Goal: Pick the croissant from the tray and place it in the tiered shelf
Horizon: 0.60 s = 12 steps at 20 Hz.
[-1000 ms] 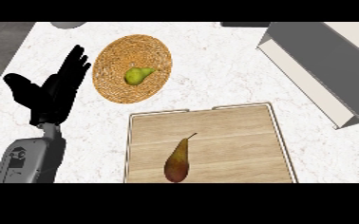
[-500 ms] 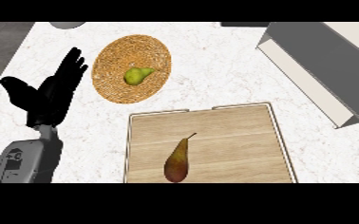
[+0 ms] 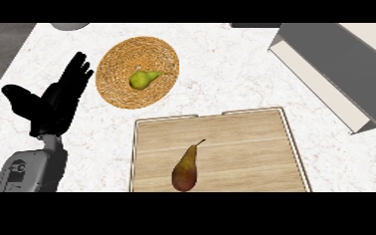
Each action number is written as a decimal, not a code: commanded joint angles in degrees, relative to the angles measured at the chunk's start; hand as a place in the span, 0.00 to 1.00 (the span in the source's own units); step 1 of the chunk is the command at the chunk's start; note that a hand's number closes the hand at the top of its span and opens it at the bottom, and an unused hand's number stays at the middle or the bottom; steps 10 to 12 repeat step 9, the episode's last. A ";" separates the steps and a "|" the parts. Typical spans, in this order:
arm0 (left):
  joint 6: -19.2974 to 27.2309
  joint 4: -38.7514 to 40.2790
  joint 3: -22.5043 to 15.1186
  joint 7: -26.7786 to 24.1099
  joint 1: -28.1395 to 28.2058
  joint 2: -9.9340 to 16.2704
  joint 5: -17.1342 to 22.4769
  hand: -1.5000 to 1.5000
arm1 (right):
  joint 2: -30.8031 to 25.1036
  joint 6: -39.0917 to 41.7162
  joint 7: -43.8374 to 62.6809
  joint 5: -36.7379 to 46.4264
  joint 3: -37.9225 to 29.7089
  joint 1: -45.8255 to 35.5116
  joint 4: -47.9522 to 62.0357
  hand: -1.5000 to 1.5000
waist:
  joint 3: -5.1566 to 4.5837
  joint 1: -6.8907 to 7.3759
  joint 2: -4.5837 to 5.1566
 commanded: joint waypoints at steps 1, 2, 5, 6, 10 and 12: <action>-0.32 1.03 1.20 2.02 -3.49 0.97 0.97 0.50 | -3.96 7.95 -7.14 -1.50 -1.38 4.18 3.84 0.00 | 0.05 -0.45 0.04; -1.09 -2.16 1.77 4.02 -1.18 2.04 2.06 0.50 | -4.44 9.33 -10.63 -0.91 -1.32 7.29 4.02 0.00 | 0.12 -0.29 -0.10; -0.34 -1.98 0.12 2.79 -0.57 0.64 0.48 0.50 | -5.48 9.86 -15.00 -1.00 -1.06 8.99 3.17 0.00 | 0.13 -0.23 -0.10; -1.16 1.57 1.55 -1.12 0.28 1.32 0.35 0.50 | -5.16 10.32 -18.32 -0.68 -0.81 11.38 2.09 0.00 | 0.13 -0.97 -0.03; -0.38 -0.55 1.61 1.81 -0.30 0.54 1.51 0.50 | -6.13 11.32 -20.59 -1.05 -0.21 13.36 1.12 0.00 | 0.08 -1.00 -0.26; -0.38 -0.55 1.61 1.81 -0.30 0.54 1.51 0.50 | -6.13 11.32 -20.59 -1.05 -0.21 13.36 1.12 0.00 | 0.08 -1.00 -0.26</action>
